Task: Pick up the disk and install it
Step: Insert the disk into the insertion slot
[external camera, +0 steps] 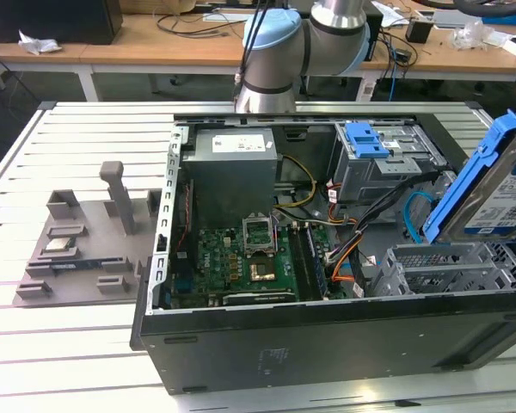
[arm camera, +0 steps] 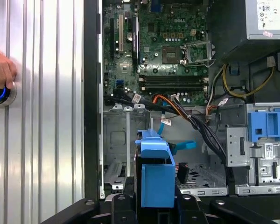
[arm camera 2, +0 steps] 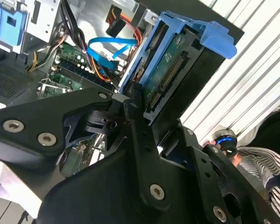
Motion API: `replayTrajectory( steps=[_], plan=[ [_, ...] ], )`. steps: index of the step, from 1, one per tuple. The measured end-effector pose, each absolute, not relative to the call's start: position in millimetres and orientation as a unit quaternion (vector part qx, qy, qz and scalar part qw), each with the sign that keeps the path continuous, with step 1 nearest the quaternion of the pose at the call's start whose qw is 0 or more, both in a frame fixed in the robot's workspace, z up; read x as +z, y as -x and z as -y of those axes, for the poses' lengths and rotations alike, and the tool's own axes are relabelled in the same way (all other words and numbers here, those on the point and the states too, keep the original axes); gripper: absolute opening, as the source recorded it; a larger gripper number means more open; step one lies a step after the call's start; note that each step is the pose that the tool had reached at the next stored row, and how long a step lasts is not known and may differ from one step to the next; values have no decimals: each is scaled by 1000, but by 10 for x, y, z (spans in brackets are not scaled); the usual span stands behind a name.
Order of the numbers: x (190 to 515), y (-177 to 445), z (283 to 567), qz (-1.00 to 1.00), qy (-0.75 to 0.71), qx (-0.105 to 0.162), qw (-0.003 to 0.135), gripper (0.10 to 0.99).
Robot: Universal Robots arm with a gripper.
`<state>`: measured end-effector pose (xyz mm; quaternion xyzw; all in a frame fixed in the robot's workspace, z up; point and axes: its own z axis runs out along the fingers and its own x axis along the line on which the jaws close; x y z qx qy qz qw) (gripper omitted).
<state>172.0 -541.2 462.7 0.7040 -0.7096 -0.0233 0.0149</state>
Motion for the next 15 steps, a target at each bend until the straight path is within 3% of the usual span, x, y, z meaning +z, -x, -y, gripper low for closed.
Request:
replayTrajectory(
  steps=[15],
  plan=[
    [4523,-1498,5543,710,-704,-23,15,365]
  ],
)
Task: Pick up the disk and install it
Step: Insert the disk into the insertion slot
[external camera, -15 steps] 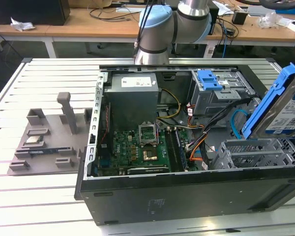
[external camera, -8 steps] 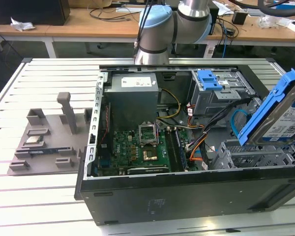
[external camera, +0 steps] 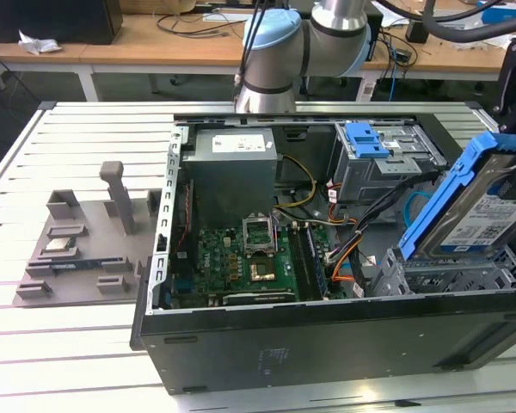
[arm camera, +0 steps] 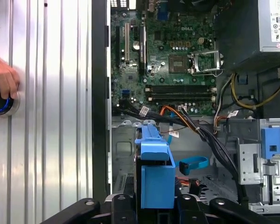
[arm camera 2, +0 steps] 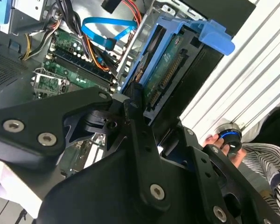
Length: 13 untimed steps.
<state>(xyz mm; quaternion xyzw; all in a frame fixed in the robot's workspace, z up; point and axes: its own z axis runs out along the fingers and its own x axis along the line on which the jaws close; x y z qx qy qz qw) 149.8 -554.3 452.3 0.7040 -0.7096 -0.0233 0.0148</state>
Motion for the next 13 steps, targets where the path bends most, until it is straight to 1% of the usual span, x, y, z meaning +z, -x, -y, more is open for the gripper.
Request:
replayTrajectory(
  steps=[4,13],
  plan=[
    [4501,-1497,5496,709,-705,-23,15,365],
    [4423,-1525,5491,708,-706,-21,17,365]
  ],
)
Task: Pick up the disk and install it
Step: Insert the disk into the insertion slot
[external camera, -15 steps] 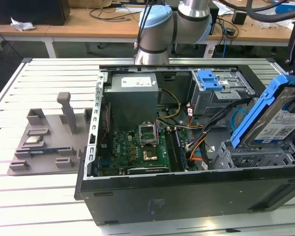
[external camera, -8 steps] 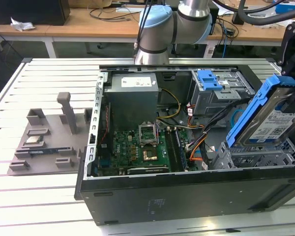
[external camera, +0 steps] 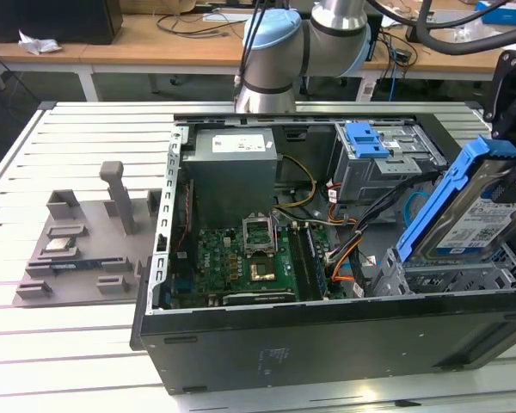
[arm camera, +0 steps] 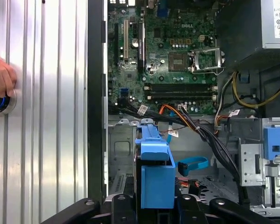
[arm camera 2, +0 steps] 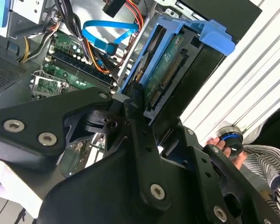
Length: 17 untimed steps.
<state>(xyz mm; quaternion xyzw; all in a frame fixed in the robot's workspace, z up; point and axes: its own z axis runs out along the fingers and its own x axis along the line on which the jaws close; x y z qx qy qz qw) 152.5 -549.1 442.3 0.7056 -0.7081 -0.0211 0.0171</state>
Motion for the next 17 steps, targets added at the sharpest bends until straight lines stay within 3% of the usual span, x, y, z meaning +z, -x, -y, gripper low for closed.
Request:
replayTrajectory(
  steps=[17],
  plan=[
    [4016,-1531,5476,708,-706,-21,17,365]
  ],
)
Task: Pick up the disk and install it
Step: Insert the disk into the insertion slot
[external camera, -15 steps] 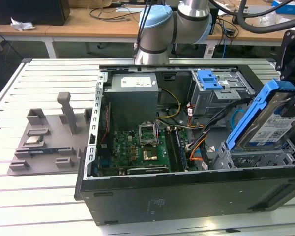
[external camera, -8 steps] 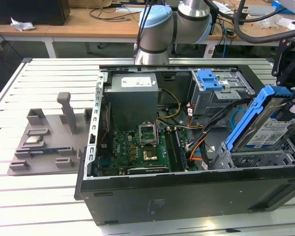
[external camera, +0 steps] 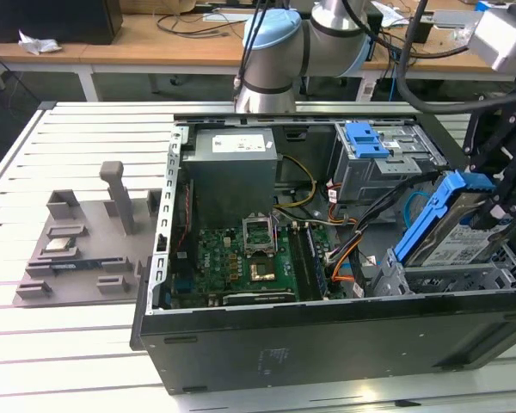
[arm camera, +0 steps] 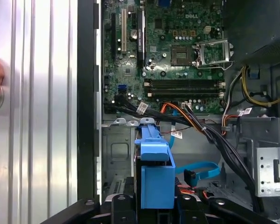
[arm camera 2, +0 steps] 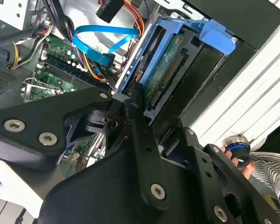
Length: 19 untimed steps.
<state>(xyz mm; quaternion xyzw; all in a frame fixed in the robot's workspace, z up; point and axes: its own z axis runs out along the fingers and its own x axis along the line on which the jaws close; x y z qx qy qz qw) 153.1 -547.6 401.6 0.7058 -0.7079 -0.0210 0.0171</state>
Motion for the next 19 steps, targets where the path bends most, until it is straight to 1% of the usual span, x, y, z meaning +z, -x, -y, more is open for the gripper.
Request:
replayTrajectory(
  steps=[5,9,10,14,15,16,18,19],
  plan=[
    [3906,-1531,5475,708,-706,-21,17,365],
    [3903,-1531,5475,708,-706,-21,17,376],
    [3903,-1531,5475,708,-706,-21,17,439],
    [3901,-1531,5475,708,-706,-21,17,439],
    [3901,-1531,5475,708,-706,-21,17,427],
    [3901,-1531,5475,708,-706,-21,17,361],
    [3899,-1531,5475,708,-706,-21,17,118],
    [3898,-1531,5475,708,-706,-21,17,106]
  ],
)
